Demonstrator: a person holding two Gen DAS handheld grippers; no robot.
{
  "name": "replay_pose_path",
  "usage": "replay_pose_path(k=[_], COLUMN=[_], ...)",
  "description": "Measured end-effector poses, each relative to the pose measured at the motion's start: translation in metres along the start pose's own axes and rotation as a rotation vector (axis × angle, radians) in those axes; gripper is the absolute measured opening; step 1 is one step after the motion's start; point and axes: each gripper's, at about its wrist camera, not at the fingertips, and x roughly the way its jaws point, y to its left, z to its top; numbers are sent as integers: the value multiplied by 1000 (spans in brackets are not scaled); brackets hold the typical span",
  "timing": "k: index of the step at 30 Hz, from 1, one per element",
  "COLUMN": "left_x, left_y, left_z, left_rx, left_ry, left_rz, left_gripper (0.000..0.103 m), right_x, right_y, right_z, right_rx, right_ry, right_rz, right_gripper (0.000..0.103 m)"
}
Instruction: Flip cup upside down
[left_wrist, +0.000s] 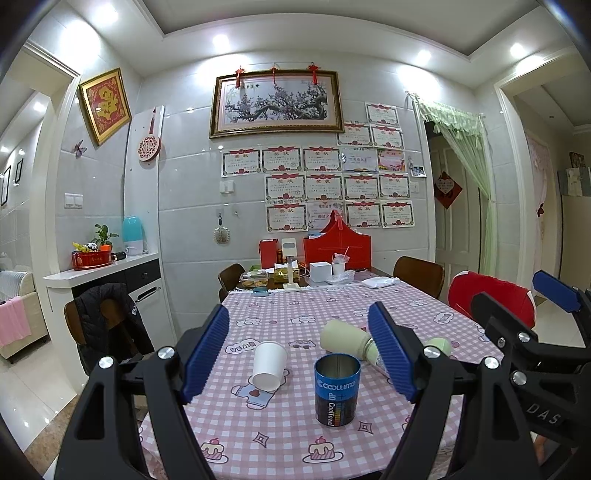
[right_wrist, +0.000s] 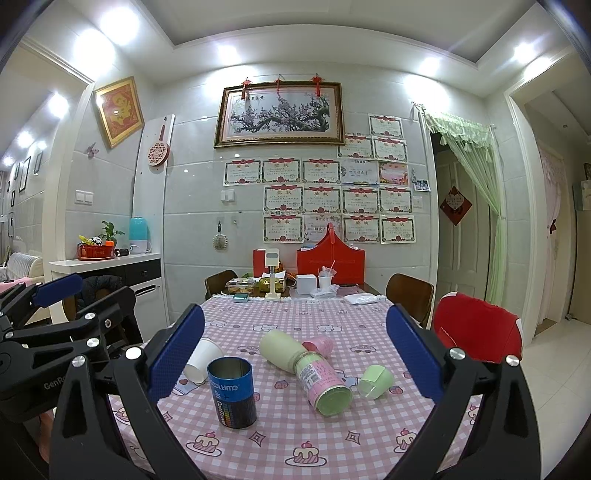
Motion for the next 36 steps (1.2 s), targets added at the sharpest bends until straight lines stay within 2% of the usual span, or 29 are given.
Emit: replay_pose_path(k=[36], left_x=[0], left_y=[4], left_z=[4], left_rx=[12], left_ry=[-13], left_rz=[5], left_gripper=[77], right_x=[0], right_y=[-6], right_z=[-1], right_rx=[4], right_ry=[5], right_rz=[-1], right_gripper=[95])
